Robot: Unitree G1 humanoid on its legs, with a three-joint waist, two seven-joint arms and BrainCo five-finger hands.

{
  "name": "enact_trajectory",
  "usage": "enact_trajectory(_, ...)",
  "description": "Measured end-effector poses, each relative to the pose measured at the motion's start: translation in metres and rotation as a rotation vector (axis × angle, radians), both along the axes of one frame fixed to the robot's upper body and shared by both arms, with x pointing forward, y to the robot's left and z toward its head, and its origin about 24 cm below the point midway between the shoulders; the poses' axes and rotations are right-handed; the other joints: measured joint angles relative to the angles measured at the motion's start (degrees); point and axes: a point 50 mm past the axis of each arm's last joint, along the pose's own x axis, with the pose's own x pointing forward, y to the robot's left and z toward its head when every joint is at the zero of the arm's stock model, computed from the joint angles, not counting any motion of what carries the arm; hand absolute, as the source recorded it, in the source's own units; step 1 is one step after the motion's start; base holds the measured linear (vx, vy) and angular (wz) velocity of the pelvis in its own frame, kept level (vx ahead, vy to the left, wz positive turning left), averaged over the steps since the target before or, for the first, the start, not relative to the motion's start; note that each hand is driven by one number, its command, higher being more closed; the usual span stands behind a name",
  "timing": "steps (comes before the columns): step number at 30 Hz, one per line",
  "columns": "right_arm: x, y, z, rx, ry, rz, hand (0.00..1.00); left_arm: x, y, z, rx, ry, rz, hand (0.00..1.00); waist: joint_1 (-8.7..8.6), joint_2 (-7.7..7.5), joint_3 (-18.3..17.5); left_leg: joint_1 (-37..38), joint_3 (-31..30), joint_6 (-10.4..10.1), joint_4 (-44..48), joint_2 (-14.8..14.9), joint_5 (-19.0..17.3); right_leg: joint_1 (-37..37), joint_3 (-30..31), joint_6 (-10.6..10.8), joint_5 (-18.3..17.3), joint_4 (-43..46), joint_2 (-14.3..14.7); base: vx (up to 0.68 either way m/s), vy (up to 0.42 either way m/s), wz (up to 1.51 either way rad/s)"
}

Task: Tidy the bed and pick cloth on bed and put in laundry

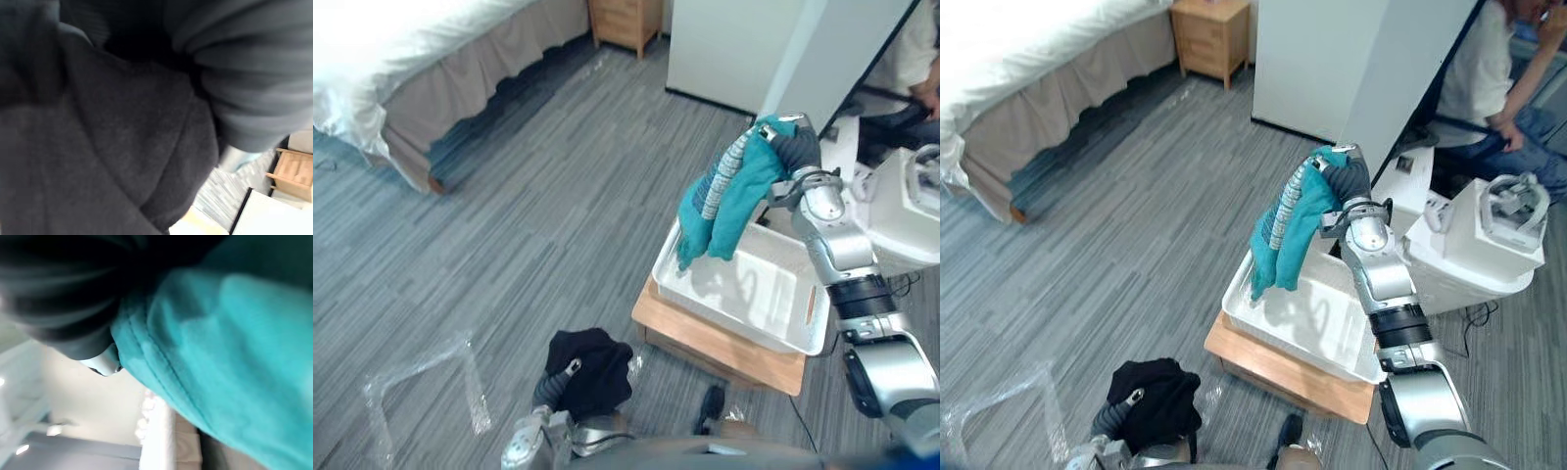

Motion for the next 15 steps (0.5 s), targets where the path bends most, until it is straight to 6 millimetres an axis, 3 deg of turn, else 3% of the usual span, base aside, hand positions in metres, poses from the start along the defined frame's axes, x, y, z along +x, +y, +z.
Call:
enact_trajectory(4,0.008,-0.003,0.012,0.024,-0.036,-0.04,1.0,0.027,0.003,0.016,0.026,-0.092,0.002,1.0,0.18,0.44,4.11,-3.92,0.23,-0.01,0.17,0.06,1.32,-4.31,0.64,-0.64,1.02,0.15,0.18,-0.05,-0.044,-0.07)
enact_trajectory(6,0.01,-0.008,0.018,0.046,-0.068,-0.069,1.0,0.039,0.002,0.022,0.032,-0.127,0.009,1.0,0.06,1.59,6.19,-5.65,0.28,0.02,0.84,0.04,1.4,-5.83,1.32,-0.66,1.43,0.15,0.15,0.01,-0.02,-0.04)
enact_trajectory(11,0.009,-0.014,0.019,0.067,-0.094,-0.094,1.0,0.054,-0.001,0.032,0.035,-0.187,0.008,1.0,-0.35,3.16,8.07,-6.7,0.51,0.05,1.11,-0.14,1.38,-7.35,2.21,-0.69,1.54,0.18,0.05,0.03,-0.003,-0.05)
enact_trajectory(15,0.002,-0.019,-0.006,0.098,-0.064,-0.124,1.0,0.06,-0.004,0.038,0.037,-0.217,0.005,1.0,-0.44,3.39,8.18,-7.59,1.19,0.09,1.51,-0.3,1.35,-8.49,2.97,-0.69,1.54,0.29,-0.1,0.03,-0.005,-0.07)
